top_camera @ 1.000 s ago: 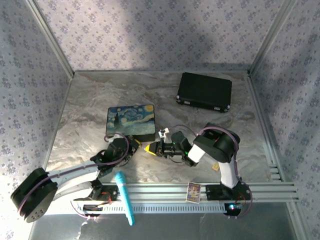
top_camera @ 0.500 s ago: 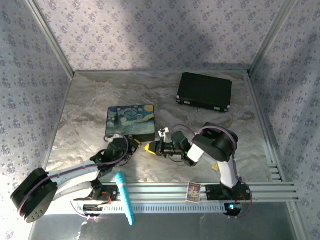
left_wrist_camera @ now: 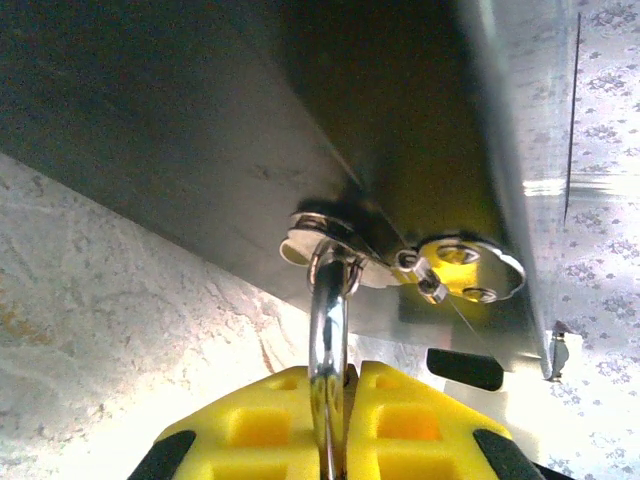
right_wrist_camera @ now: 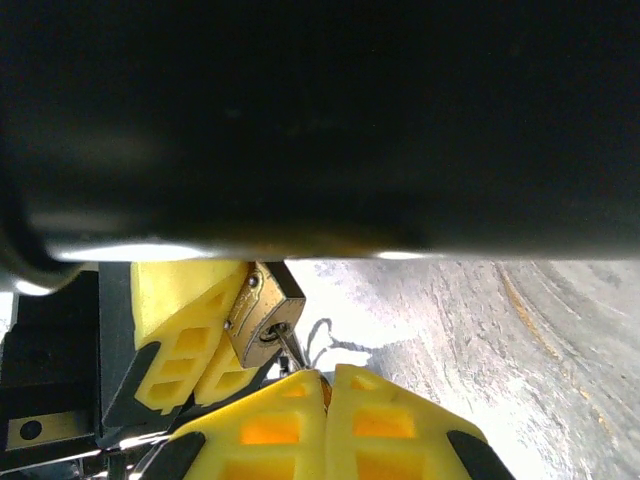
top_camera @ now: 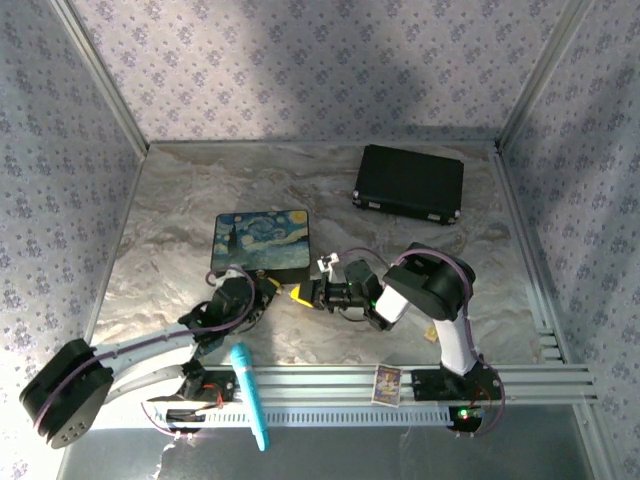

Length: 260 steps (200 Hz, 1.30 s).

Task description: Unlock the padlock with the key

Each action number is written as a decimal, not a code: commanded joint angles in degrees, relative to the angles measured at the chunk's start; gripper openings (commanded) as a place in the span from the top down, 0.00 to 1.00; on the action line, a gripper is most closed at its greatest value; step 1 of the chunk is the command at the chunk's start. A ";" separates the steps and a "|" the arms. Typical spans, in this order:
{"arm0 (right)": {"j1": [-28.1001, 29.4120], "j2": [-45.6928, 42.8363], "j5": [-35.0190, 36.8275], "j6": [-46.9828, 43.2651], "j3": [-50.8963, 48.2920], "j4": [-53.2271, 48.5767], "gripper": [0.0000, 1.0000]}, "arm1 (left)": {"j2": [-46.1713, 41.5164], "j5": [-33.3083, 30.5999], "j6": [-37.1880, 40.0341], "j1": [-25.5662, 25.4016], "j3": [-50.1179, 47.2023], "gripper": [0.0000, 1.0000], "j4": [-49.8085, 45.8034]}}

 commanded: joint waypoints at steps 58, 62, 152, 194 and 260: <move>-1.70 -2.57 -5.33 1.10 3.38 2.98 1.00 | 0.75 7.62 0.01 -1.71 1.92 1.00 9.74; -1.87 -2.79 -5.54 1.19 3.31 2.98 1.00 | 1.01 7.74 -0.10 -1.72 1.90 1.00 10.20; -1.24 -2.32 -2.15 3.18 5.16 2.97 1.00 | 4.38 6.48 -0.38 -5.25 4.37 1.00 12.11; -0.06 -2.63 -1.47 4.12 6.81 2.94 1.00 | 9.66 6.45 -1.57 -6.98 4.32 1.00 17.47; 0.19 -7.34 2.62 -2.83 1.97 -4.73 0.84 | 7.71 2.52 0.01 -7.13 6.49 1.00 9.40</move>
